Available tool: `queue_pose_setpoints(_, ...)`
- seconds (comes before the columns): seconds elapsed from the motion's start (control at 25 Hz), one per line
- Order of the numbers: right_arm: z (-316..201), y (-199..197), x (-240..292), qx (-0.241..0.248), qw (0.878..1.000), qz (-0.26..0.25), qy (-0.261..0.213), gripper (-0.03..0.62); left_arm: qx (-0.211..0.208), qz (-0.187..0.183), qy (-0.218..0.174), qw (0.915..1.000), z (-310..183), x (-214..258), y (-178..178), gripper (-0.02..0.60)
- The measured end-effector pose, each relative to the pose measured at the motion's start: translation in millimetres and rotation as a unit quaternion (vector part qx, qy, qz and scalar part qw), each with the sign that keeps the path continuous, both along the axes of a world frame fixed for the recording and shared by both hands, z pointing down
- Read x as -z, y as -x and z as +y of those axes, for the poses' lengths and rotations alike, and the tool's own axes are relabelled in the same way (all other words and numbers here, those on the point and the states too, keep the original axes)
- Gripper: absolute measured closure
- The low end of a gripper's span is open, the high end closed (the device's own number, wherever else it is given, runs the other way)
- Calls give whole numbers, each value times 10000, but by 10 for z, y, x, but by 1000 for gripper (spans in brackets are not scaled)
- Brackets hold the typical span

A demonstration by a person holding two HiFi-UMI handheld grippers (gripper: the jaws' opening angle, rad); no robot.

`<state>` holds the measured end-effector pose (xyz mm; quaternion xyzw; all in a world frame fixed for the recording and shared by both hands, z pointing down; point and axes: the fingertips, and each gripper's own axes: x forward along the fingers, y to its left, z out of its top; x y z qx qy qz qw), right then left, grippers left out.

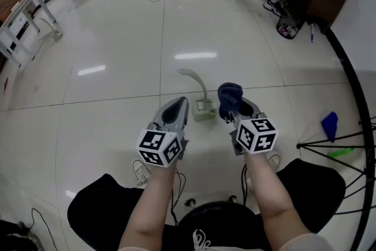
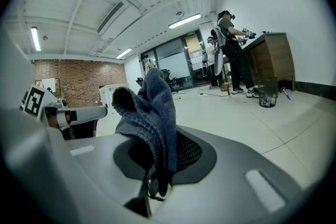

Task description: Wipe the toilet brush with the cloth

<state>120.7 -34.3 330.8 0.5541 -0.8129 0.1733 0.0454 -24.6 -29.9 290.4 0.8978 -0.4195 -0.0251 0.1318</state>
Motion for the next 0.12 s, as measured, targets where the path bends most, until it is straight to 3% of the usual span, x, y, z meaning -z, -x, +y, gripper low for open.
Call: queue_pose_setpoints(0.12, 36, 7, 7, 6, 10000, -30, 6, 537, -24, -20, -9, 10000, 35, 0, 4, 577)
